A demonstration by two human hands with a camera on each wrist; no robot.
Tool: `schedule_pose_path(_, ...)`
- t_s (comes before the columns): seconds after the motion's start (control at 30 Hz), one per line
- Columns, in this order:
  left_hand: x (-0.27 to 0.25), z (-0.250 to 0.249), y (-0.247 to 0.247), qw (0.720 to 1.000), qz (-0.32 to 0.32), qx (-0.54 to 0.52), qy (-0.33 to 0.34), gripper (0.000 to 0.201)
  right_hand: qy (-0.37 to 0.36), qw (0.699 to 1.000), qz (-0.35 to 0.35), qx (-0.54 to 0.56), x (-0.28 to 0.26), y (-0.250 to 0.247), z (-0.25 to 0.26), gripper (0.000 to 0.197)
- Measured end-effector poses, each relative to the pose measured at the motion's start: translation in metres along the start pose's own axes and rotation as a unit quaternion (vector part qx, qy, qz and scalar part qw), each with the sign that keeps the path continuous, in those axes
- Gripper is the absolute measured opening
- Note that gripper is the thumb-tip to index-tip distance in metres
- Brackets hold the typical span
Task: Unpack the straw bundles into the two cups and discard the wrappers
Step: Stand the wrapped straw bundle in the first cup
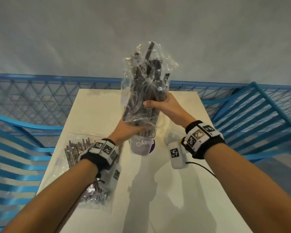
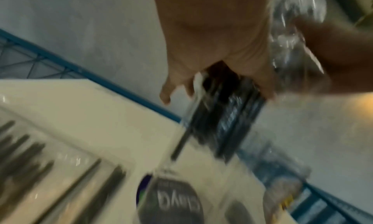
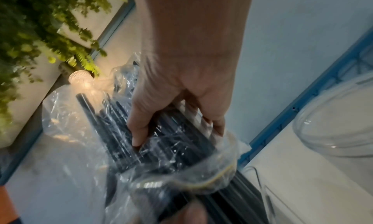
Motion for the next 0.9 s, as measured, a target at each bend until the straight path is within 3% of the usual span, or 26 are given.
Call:
schedule_pose_path(0.07, -0.002, -0.016, -0.012, 0.997, 0.072, 0.032, 0.011, 0.069, 0.003, 1.0, 0.006, 0.005, -0.002, -0.011, -0.001, 0.056)
schedule_pose_path(0.17, -0.005, -0.038, -0.031, 0.987, 0.128, 0.098, 0.004, 0.082, -0.004, 1.0, 0.023, 0.009, -0.004, -0.017, 0.001, 0.051)
schedule_pose_path(0.23, -0.004, -0.051, -0.035, 0.986, 0.13, 0.099, 0.015, 0.083, -0.014, 0.999, 0.04, 0.003, -0.005, -0.015, 0.008, 0.046)
schedule_pose_path(0.37, 0.004, -0.071, -0.032, 0.991, 0.088, 0.056, 0.083, 0.052, -0.036, 0.996, 0.076, -0.012, -0.006, -0.012, 0.017, 0.045)
schedule_pose_path(0.53, 0.017, -0.053, -0.029, 0.989, 0.072, 0.079, 0.099, 0.041, -0.032, 0.997, 0.076, -0.011, -0.009, -0.019, 0.011, 0.047)
schedule_pose_path(0.63, 0.011, -0.043, -0.016, 0.981, 0.139, 0.116, 0.07, 0.041, -0.022, 0.998, 0.054, -0.001, -0.01, -0.018, 0.003, 0.047)
schedule_pose_path(0.73, 0.002, -0.042, -0.008, 0.947, 0.234, 0.212, 0.052, 0.043, -0.012, 0.999, 0.044, -0.004, -0.013, -0.019, -0.002, 0.043)
schedule_pose_path(0.8, 0.005, -0.045, -0.022, 0.947, 0.206, 0.245, 0.032, 0.04, -0.01, 0.999, 0.044, -0.002, -0.014, -0.022, -0.002, 0.042)
schedule_pose_path(0.9, 0.015, -0.051, -0.047, 0.973, 0.074, 0.216, 0.032, 0.03, -0.009, 0.999, 0.032, 0.011, -0.015, -0.025, -0.001, 0.04)
Point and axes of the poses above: each hand's wrist, its own x-axis towards the middle knuckle, its own y-axis out of the palm, z = x × y, the point moved 5 cm from there along x, towards the middle knuckle, and after that the axes turned 9 degrees about -z, right-handed, at the moved point
